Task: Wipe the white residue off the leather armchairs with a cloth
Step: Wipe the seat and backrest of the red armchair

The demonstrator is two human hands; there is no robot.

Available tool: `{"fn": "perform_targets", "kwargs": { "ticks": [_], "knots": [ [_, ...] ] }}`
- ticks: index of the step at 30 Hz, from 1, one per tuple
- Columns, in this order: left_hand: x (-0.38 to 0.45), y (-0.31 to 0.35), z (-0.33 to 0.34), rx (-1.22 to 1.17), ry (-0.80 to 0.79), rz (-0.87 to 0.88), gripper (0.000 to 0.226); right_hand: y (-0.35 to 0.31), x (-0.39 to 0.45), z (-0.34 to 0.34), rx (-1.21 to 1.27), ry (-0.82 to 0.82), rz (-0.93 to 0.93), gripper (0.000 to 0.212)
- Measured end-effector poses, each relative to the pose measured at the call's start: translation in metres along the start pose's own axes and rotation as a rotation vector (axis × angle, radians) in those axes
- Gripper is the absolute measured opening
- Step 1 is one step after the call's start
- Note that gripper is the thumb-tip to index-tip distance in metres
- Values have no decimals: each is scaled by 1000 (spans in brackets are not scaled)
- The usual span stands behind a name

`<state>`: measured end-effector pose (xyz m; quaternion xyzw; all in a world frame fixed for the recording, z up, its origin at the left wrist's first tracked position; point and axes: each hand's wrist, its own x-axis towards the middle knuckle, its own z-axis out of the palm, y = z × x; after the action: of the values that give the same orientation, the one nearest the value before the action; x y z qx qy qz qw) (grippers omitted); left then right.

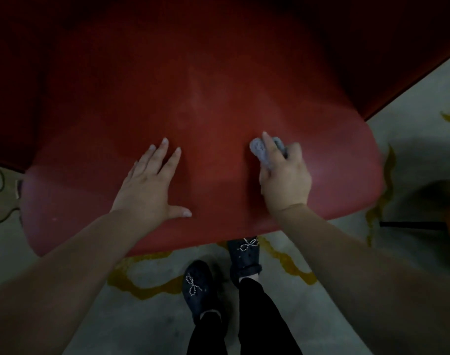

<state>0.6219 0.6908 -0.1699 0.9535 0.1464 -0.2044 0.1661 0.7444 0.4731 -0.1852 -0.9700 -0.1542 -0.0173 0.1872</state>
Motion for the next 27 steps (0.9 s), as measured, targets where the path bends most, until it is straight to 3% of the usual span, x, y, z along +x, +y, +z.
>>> {"fn": "perform_targets", "kwargs": {
  "ticks": [2,6,8,11,14,18,27],
  "knots": [
    [0,1,0,-8,2,-4,130,-22,-13,9,65,-57,-4,54],
    [3,0,-1,9,-13,-3,130,-66,-41,29,72,-104,-352,46],
    [4,-4,-1,8,-10,6,129,-55,-29,27,8,-53,-428,43],
    [3,-7,-2,1,-15,18,125,-10,-2,12,-8,-35,-307,45],
    [3,-4,-8,-27,-26,2,108,8,12,-3,23,-150,-126,47],
    [-9,-1,-34,-114,-32,-97,87,-16,20,-18,161,-225,85,43],
    [-69,14,-169,-29,79,-195,68,-93,60,-130,400,-255,179,42]
  ]
}}
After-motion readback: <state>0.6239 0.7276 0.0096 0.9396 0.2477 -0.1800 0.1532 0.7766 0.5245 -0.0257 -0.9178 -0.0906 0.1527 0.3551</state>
